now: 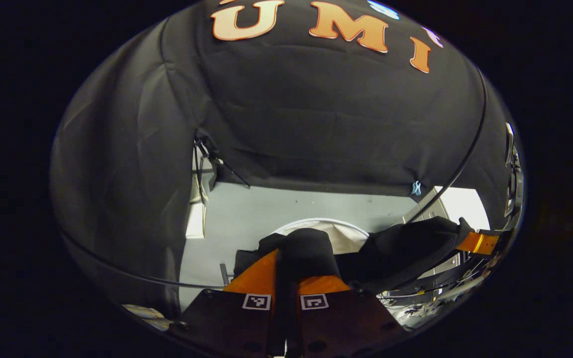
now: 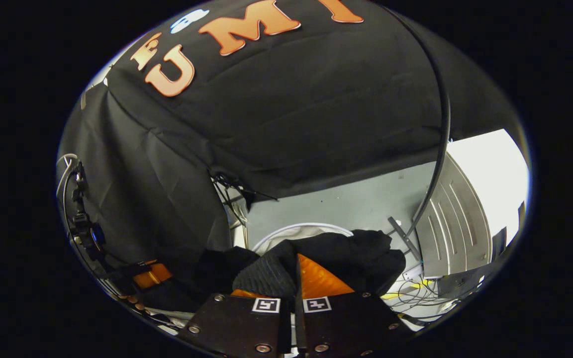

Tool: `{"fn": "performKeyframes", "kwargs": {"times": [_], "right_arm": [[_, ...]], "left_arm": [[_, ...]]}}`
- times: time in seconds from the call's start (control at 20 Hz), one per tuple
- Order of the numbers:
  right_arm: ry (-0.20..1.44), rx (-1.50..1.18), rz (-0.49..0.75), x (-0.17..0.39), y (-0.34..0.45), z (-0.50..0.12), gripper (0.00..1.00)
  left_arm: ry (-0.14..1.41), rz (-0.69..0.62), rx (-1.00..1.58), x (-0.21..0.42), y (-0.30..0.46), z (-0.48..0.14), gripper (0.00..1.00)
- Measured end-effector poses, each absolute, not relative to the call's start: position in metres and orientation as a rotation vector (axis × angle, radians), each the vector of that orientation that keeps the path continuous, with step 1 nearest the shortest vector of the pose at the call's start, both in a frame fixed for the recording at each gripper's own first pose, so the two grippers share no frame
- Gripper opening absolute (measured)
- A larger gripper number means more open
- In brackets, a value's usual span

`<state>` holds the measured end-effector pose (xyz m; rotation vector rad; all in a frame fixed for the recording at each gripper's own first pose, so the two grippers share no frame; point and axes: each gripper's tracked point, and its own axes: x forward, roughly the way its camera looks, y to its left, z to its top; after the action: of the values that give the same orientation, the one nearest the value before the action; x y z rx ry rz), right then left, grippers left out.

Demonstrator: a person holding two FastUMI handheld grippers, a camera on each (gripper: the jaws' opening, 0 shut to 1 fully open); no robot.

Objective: Grasp the clothes on the hanger with both hands and then place them into the laundry hamper below.

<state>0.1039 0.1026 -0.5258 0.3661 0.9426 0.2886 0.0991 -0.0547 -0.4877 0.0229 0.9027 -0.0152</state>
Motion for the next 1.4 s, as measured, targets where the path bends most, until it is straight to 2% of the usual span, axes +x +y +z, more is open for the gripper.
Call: {"fn": "performKeyframes", "kwargs": {"times": [0.45,0.75,0.8,0.85,0.9,1.05,1.1,1.15,1.2,1.25,1.3,1.4], "right_arm": [[1.122,0.251,0.212,0.082,0.126,-0.622,0.05],[1.198,0.155,0.197,0.066,0.134,-0.66,0.09],[1.206,0.14,0.199,0.063,0.135,-0.662,0.0],[1.217,0.129,0.2,0.06,0.134,-0.664,0.12],[1.217,0.123,0.197,0.06,0.134,-0.662,0.12],[1.22,0.092,0.178,0.058,0.124,-0.66,0.12],[1.223,0.083,0.175,0.057,0.121,-0.659,0.16],[1.224,0.079,0.175,0.054,0.121,-0.658,0.2],[1.226,0.08,0.174,0.054,0.122,-0.656,0.27],[1.229,0.088,0.18,0.052,0.124,-0.653,0.41],[1.229,0.091,0.184,0.05,0.126,-0.65,0.36],[1.214,0.075,0.189,0.052,0.125,-0.642,0.55]], "left_arm": [[1.1,-0.027,0.03,0.074,-0.063,-0.587,0.08],[1.185,-0.016,0.051,0.057,-0.063,-0.603,0.1],[1.192,-0.014,0.045,0.053,-0.063,-0.603,0.11],[1.189,-0.007,0.036,0.053,-0.061,-0.605,0.14],[1.179,-0.003,0.019,0.054,-0.06,-0.605,0.12],[1.173,0.016,-0.03,0.051,-0.059,-0.597,0.2],[1.167,0.026,-0.04,0.053,-0.057,-0.595,0.21],[1.162,0.028,-0.047,0.053,-0.057,-0.591,0.29],[1.155,0.028,-0.048,0.054,-0.054,-0.587,0.37],[1.149,0.023,-0.051,0.054,-0.055,-0.584,0.51],[1.146,0.02,-0.052,0.055,-0.054,-0.581,0.52],[1.132,0.022,-0.05,0.054,-0.052,-0.575,0.52]]}}
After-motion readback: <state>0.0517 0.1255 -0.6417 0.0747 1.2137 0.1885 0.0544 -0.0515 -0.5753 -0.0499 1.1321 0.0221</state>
